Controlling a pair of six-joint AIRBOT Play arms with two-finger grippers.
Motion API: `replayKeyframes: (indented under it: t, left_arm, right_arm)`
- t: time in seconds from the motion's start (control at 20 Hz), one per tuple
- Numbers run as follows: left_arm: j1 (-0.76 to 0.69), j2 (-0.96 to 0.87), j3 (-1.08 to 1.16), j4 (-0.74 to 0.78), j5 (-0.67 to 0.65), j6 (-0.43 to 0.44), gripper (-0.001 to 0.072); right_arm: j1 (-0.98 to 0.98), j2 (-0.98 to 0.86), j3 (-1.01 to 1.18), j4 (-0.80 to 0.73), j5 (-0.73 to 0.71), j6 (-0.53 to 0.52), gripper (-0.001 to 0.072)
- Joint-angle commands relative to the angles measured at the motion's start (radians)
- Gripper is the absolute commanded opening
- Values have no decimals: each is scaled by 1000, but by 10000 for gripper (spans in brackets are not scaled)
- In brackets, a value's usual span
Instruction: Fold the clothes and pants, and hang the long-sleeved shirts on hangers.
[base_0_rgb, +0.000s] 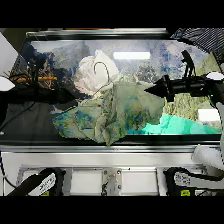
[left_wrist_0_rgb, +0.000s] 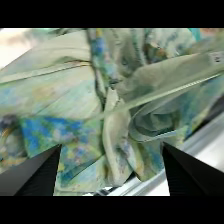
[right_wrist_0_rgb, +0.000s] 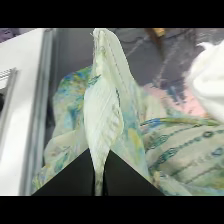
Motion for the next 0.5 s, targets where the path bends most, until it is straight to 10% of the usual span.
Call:
replayKeyframes:
  t: [0.0, 0.45]
  left_arm:
    - [-18, 129, -195, 87, 169, -159, 672]
    - [-435, 148, -468, -104, 635, -348, 671]
  right_arm:
    - [-13, 68, 0, 2, -82, 27, 6]
    - [-13, 94, 0, 2, -133, 48, 7]
